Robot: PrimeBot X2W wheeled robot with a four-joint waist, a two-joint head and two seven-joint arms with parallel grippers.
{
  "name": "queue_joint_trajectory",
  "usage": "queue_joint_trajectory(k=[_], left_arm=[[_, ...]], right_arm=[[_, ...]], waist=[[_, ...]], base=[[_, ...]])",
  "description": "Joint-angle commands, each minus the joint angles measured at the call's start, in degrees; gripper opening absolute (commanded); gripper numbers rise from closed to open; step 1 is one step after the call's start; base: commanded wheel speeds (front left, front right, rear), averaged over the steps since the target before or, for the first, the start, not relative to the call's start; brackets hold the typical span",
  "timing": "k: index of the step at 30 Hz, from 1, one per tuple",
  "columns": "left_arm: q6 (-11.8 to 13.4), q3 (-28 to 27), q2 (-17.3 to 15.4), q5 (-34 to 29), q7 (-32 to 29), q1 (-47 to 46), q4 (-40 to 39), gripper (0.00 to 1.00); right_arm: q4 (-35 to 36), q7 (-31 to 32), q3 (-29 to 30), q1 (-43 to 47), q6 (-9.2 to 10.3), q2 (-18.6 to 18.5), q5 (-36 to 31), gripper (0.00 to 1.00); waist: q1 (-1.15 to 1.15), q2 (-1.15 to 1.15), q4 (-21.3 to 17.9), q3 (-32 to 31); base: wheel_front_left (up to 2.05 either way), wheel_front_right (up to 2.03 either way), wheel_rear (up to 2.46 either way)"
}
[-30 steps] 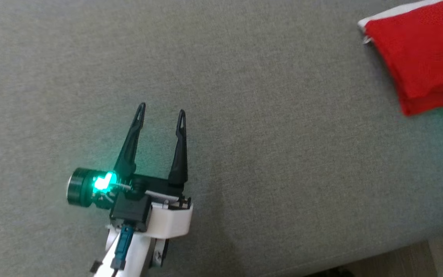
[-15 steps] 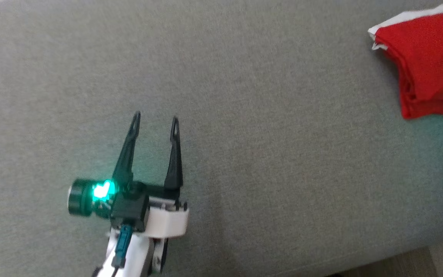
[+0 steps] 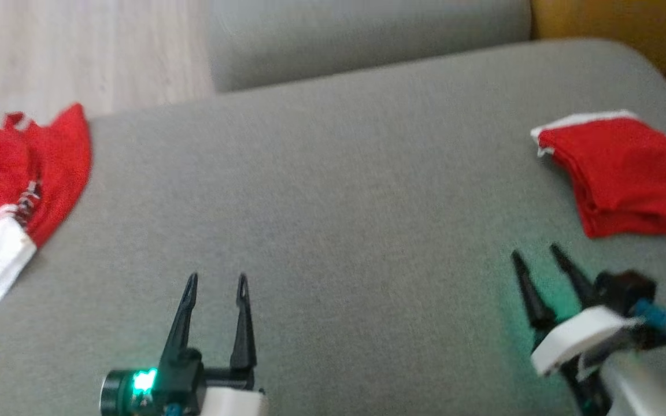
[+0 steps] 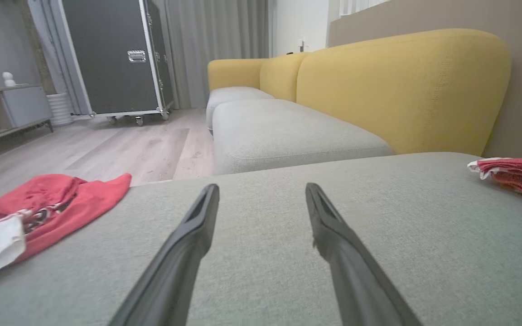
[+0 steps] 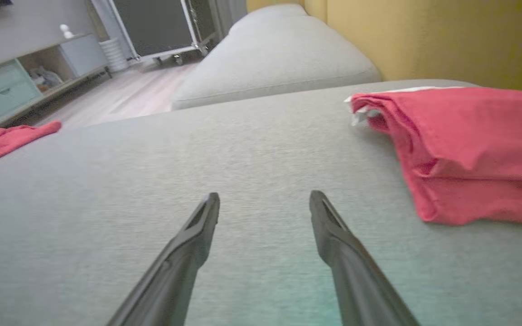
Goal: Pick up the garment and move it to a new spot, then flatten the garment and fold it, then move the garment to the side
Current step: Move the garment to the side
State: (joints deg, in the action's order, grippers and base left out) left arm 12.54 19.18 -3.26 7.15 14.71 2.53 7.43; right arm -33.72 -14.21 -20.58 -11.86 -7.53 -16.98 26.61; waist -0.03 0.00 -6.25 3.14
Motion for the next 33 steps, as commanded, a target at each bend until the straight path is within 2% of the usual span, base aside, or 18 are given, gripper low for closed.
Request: queue_joint_trajectory(k=[1, 6, 14, 22, 33], left_arm=[[-0.1, -2.3, 0.3, 0.0, 0.3, -0.9, -1.4, 1.00], [-0.2, -3.8, 0.2, -1.7, 0.3, 1.3, -1.0, 1.00], [-0.7, -5.2, -0.1, -3.9, 0.3, 5.5, -4.1, 1.00], [-1.9, -6.1, -0.3, -4.6, 0.3, 9.0, -4.8, 1.00], [-2.5, -7.5, -0.1, -4.9, 0.3, 9.7, -4.4, 1.00]], right_arm=[[2.8, -0.8, 0.6, -0.4, 0.04, 0.0, -1.7, 1.00], [11.0, -0.8, 5.9, 5.3, 0.04, 5.1, -10.1, 1.00], [20.2, -0.8, 12.7, 13.8, 0.04, 9.4, -17.4, 1.00], [21.2, -0.8, 15.1, 18.8, 0.04, 11.2, -19.3, 1.00], [20.6, -0.8, 14.7, 19.8, 0.04, 11.7, -19.8, 1.00]], waist=[[0.03, 0.00, 2.2, -3.7], [0.03, 0.00, 3.1, -6.0], [0.03, 0.00, 4.9, -9.2], [0.03, 0.00, 6.3, -10.6], [0.03, 0.00, 6.8, -11.3]], base=[[0.00, 0.00, 0.00], [0.00, 0.00, 0.00], [0.00, 0.00, 0.00], [0.00, 0.00, 0.00], [0.00, 0.00, 0.00]])
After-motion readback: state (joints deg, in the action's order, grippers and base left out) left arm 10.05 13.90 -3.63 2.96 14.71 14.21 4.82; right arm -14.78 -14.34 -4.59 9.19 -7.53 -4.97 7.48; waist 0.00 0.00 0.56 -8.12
